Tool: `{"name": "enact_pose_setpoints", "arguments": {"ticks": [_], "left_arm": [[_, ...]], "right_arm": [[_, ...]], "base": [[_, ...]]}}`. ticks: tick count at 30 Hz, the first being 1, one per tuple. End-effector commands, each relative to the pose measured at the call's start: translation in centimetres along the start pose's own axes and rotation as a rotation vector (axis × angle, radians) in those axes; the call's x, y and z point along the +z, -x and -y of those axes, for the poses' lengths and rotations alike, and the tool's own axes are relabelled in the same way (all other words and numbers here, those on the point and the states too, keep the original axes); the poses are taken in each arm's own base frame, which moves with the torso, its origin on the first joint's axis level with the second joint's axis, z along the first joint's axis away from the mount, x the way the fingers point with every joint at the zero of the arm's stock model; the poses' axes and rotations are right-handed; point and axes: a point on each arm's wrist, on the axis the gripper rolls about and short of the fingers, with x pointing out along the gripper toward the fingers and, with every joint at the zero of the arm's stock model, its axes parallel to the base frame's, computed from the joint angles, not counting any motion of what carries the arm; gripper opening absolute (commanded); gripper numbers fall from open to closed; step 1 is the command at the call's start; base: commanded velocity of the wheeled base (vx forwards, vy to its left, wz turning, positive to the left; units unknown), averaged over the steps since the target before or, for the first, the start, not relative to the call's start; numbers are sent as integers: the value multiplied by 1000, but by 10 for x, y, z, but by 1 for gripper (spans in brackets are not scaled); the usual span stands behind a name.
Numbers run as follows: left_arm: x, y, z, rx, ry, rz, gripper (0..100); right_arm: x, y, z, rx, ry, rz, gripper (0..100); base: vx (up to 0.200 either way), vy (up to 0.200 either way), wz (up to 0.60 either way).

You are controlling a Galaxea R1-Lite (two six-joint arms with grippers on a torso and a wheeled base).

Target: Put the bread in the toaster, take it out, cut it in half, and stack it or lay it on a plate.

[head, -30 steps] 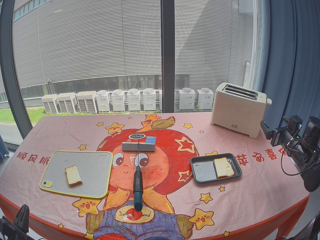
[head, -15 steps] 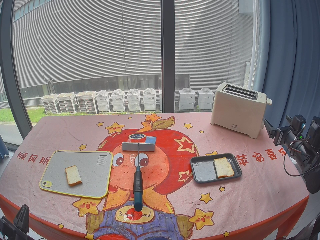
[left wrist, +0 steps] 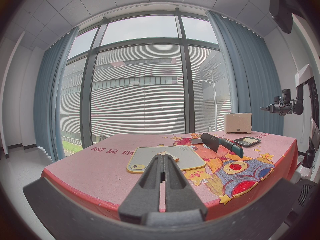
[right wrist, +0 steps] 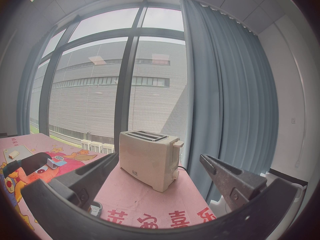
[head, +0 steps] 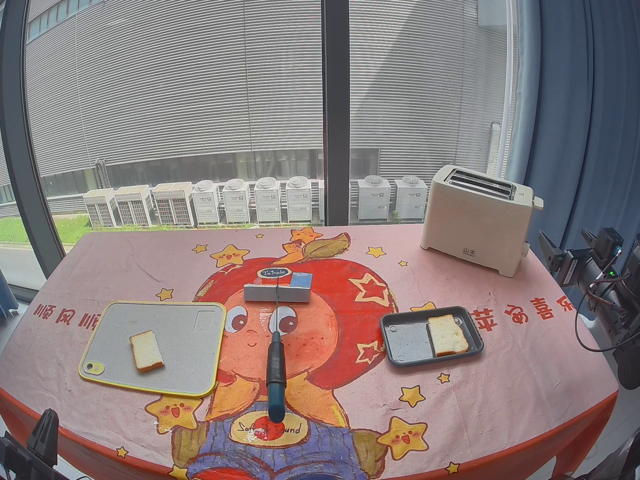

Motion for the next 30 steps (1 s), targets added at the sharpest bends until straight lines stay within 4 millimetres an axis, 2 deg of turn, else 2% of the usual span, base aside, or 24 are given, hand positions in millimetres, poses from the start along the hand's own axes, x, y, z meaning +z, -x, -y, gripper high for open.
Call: {"name": "enact_pose_setpoints", "arguments": {"ticks": [1,6,12,19,30], "left_arm": [[-5,0,0,0,0,-1,0],[-5,0,0,0,0,-1,0],[-5,0,0,0,0,-1,0],[-5,0,0,0,0,-1,0],[-5,0,0,0,0,-1,0]], "right_arm": [[0,7,2,-3,-1,21,100],[-9,17,3,1,4,-3,100],[-23,40,6,3,16,-55,100],[-16,58,9,-3,7,-6,100],[-5,71,16,-33,6,36,100]], "base": [[0,0,0],[0,0,0],[0,0,0],[0,0,0],[0,0,0]]}}
